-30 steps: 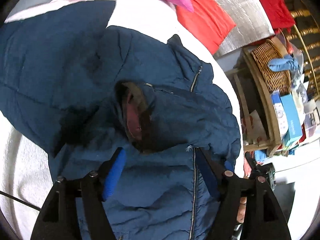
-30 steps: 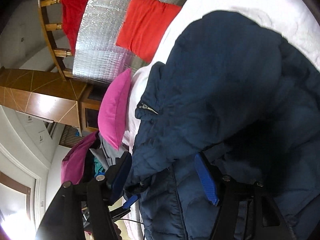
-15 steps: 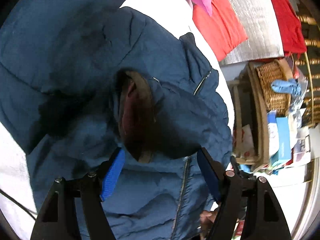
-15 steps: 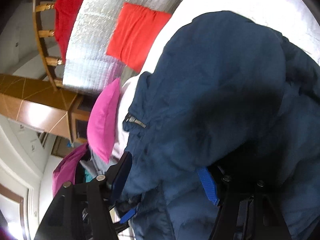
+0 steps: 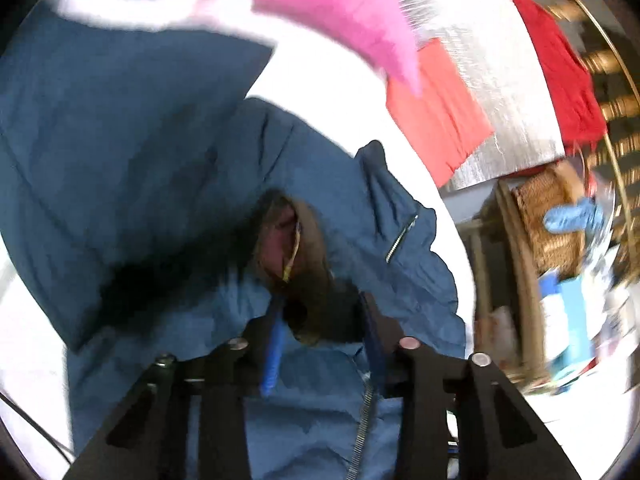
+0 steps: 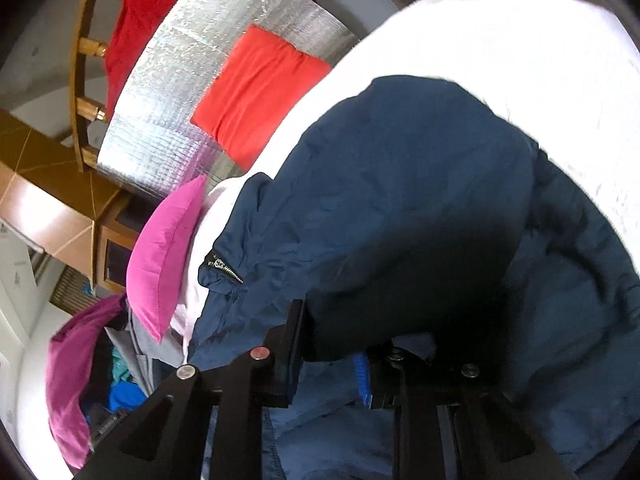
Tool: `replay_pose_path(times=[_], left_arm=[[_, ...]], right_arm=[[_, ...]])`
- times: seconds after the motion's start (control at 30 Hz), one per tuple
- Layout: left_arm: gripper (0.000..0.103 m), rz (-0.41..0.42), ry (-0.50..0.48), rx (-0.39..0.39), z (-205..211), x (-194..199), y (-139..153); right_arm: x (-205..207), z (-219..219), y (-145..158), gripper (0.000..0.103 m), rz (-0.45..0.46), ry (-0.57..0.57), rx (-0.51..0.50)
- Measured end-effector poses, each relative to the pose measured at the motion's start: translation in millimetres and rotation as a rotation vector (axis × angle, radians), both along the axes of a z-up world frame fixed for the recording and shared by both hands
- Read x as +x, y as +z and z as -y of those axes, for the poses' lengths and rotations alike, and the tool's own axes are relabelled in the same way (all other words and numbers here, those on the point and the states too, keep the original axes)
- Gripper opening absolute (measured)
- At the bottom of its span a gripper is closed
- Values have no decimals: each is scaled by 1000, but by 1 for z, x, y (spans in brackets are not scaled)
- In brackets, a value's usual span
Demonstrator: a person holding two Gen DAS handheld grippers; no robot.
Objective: Fold large clothes
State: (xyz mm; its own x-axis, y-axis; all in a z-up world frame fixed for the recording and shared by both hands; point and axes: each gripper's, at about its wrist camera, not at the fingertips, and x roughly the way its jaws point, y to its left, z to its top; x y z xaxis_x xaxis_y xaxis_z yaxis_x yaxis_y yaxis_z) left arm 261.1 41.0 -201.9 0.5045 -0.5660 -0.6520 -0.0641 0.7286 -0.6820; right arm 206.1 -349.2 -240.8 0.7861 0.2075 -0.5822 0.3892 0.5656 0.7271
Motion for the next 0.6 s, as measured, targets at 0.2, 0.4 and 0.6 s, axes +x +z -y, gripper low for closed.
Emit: replay_pose_path(times=[0.2,0.4,0.6], left_arm=[[31,182,-81,375,31,-12,33],[39,-57,-87,366,11,4,-9],[65,-92,-46,297,-3,6,-12]], right_arm=[[1,4,-13,24,-21,7,25],[-2,3,-16,23,-14,6,29],[-4,4,-17,24,-7,23,71]])
